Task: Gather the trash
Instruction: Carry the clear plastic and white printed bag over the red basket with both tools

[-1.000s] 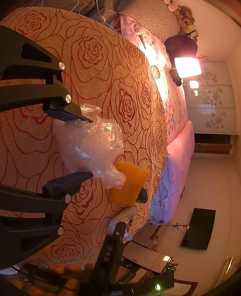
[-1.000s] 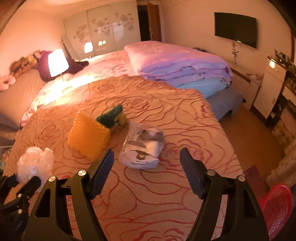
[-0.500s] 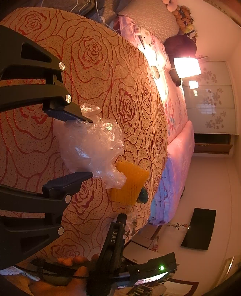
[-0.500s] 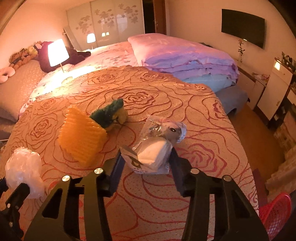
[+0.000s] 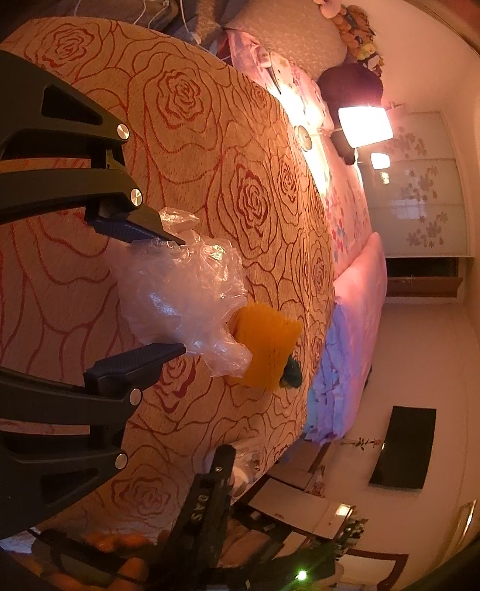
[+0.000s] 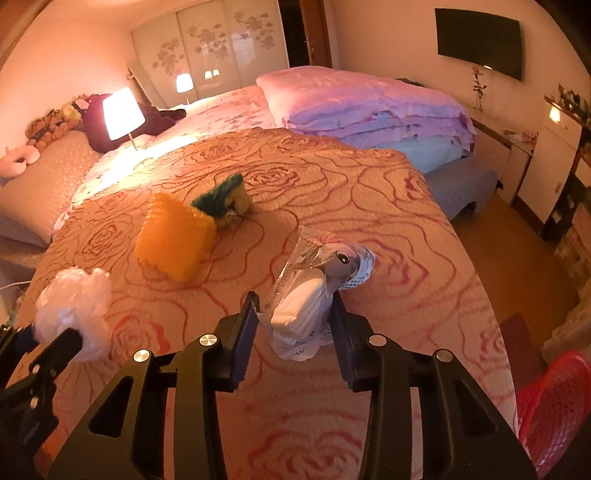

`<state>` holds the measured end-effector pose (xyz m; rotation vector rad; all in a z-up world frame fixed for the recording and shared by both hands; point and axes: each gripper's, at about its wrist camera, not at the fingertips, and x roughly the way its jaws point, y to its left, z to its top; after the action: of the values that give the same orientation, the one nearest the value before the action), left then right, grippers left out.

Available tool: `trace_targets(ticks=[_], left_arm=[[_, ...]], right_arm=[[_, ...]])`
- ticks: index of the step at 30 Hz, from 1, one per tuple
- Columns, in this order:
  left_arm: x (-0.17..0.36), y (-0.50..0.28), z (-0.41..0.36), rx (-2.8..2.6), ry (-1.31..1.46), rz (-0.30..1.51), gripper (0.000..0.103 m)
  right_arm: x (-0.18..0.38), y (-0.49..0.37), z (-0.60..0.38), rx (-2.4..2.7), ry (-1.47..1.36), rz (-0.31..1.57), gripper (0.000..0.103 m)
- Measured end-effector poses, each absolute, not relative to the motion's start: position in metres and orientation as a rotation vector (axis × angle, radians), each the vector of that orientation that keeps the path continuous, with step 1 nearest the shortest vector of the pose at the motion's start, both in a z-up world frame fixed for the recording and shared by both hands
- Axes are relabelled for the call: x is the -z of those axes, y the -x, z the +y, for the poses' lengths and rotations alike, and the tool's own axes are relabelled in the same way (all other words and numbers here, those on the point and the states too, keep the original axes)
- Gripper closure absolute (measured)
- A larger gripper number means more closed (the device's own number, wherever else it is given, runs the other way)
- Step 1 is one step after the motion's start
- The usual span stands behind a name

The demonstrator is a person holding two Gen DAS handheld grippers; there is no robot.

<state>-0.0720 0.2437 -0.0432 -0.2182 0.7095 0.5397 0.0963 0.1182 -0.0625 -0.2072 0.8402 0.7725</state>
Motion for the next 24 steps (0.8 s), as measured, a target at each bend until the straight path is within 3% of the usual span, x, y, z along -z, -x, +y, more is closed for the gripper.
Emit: trace_targets(ticks=[24], left_arm=[[0.028, 0.066, 0.183, -0.418, 0.154, 0.71, 0.055]], right_arm=[[0.038, -0.051, 0.011, -0.705, 0.082, 0.786, 0.065]])
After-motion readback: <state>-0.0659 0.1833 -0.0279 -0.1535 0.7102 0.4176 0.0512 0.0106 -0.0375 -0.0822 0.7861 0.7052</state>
